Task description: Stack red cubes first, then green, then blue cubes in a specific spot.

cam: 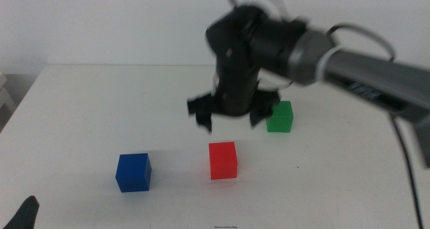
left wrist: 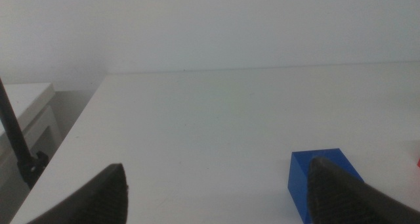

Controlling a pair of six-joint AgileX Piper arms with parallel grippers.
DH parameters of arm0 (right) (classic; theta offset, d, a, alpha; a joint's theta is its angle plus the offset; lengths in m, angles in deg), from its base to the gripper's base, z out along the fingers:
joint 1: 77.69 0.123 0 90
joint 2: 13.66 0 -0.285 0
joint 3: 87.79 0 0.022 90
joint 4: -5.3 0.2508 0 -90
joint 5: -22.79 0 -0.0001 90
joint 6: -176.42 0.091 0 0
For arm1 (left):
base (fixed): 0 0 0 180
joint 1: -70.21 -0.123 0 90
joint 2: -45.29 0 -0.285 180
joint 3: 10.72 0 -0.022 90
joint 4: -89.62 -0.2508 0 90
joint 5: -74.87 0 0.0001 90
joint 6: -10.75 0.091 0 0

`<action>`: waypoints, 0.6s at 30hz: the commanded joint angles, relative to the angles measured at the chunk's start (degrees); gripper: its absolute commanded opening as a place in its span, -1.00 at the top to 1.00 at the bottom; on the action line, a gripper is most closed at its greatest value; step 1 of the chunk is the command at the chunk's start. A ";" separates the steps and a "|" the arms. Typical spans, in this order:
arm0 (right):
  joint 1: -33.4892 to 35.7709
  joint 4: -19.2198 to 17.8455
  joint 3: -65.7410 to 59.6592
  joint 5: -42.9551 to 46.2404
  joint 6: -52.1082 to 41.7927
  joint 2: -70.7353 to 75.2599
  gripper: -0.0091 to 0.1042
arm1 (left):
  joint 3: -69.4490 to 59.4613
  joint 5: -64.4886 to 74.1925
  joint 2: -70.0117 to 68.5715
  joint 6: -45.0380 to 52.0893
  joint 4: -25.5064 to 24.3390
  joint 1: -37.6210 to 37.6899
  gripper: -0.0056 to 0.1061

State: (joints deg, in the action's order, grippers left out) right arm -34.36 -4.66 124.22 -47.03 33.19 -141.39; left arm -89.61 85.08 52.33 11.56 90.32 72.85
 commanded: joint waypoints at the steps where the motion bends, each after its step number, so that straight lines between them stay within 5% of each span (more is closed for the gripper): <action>1: -1.31 -5.12 2.27 -4.39 -0.27 7.25 -0.82 | 0.17 -4.77 -1.18 -0.44 0.50 0.07 -0.78; 18: -18.60 -1.32 3.51 7.54 -13.15 4.52 -0.82 | 0.17 -4.77 -1.18 -0.44 0.50 0.07 -0.78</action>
State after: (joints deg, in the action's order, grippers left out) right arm -52.60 -6.11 126.15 -42.88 21.78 -139.52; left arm -89.61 85.08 52.33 11.56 90.32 72.85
